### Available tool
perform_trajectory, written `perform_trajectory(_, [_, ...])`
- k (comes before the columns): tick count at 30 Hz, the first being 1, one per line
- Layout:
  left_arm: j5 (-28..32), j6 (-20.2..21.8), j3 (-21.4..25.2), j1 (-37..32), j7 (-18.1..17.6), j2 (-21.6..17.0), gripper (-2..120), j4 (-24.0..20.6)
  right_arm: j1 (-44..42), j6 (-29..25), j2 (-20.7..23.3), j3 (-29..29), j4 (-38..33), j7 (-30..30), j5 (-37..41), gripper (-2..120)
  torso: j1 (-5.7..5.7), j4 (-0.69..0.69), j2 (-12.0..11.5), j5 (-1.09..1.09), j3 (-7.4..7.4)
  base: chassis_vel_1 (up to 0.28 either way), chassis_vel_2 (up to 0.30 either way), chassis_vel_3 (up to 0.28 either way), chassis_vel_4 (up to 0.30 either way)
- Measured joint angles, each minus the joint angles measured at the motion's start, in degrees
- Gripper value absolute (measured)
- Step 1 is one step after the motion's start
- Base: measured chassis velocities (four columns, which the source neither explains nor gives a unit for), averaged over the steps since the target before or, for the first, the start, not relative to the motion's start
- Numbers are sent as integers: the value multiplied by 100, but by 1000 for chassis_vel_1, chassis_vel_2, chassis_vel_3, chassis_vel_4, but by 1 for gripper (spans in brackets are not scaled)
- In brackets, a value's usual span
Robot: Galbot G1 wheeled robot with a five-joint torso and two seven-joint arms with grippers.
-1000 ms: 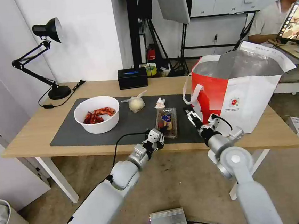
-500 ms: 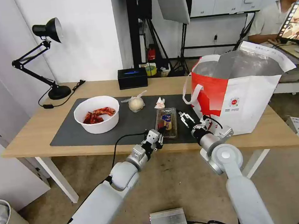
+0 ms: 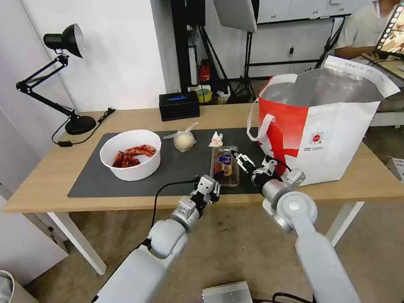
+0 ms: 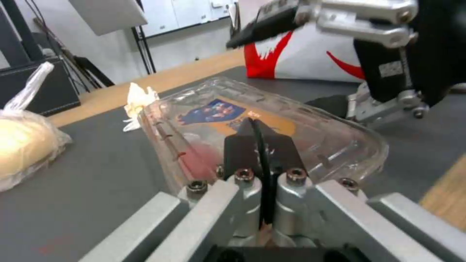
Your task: Pick up the trash from the table and place it into the takeout bag.
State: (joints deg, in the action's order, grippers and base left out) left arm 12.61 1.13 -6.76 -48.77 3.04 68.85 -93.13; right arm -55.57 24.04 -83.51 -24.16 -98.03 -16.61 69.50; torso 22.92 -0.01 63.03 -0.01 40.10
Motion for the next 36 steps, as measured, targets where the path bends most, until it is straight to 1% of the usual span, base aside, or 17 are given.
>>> perform_trajectory(1, [0,0,0,0,0,0,0,0,0,0,0,0,0,0,0,85,0,0,0,0,0,0,0,0,0])
perform_trajectory(5, [15,-5,-6,-37,-7,15,0,-3,20,5,-22,19,64,-28,-4,68,0,1,0,1,0,0,0,0,0])
perform_trajectory(6, [15,-5,-6,-37,-7,15,0,-3,20,5,-22,19,64,-28,-4,68,0,1,0,1,0,0,0,0,0])
perform_trajectory(8, [16,-30,-16,-40,-11,22,0,-1,40,5,-38,19,128,-42,-5,57,0,1,0,1,0,0,0,0,0])
perform_trajectory(10, [16,-35,-27,-36,-12,25,0,4,46,5,-43,20,149,-48,-6,53,0,1,0,1,0,0,0,0,0])
perform_trajectory(13, [16,-37,-37,-31,-12,73,0,9,62,0,-73,27,187,-61,-25,38,0,1,0,1,0,0,0,0,0])
perform_trajectory(15, [16,-37,-36,-40,-13,80,0,8,65,-2,-85,26,192,-66,-35,35,0,0,0,1,0,0,0,0,0])
perform_trajectory(17, [15,-37,-34,-59,-16,84,0,2,66,-6,-105,31,201,-70,-64,23,0,1,0,1,0,0,0,0,0])
perform_trajectory(18, [15,-37,-34,-59,-16,84,0,2,66,-6,-105,31,201,-70,-64,23,0,1,0,1,0,0,0,0,0])
perform_trajectory(21, [15,-39,-21,-58,-17,79,0,-1,71,-13,-111,31,214,-67,-73,9,0,1,0,1,0,0,0,0,0])
perform_trajectory(22, [15,-39,-21,-58,-17,79,0,-1,71,-13,-111,31,214,-67,-73,9,0,1,0,1,0,0,0,0,0])
perform_trajectory(24, [15,-39,-9,-56,-21,73,0,-14,74,-19,-114,29,214,-63,-85,0,0,1,0,1,0,0,0,0,0])
perform_trajectory(28, [45,-38,19,-55,-35,55,2,-46,75,-26,-129,26,215,-59,-109,0,0,0,0,1,0,0,0,0,0])
perform_trajectory(30, [109,-38,50,-55,-69,40,10,-98,72,-33,-134,27,215,-51,-124,0,0,0,0,1,1,0,0,0,0])
perform_trajectory(31, [109,-38,50,-55,-69,40,10,-98,72,-33,-134,27,215,-51,-124,0,0,0,0,1,1,0,0,0,0])
perform_trajectory(34, [186,-37,150,-72,-191,6,25,-217,57,-42,-152,30,207,-43,-187,0,0,0,0,0,0,0,0,0,0])
perform_trajectory(36, [195,-28,228,-94,-212,-10,30,-261,51,-49,-161,48,197,-41,-235,0,0,0,0,0,0,0,0,0,0])
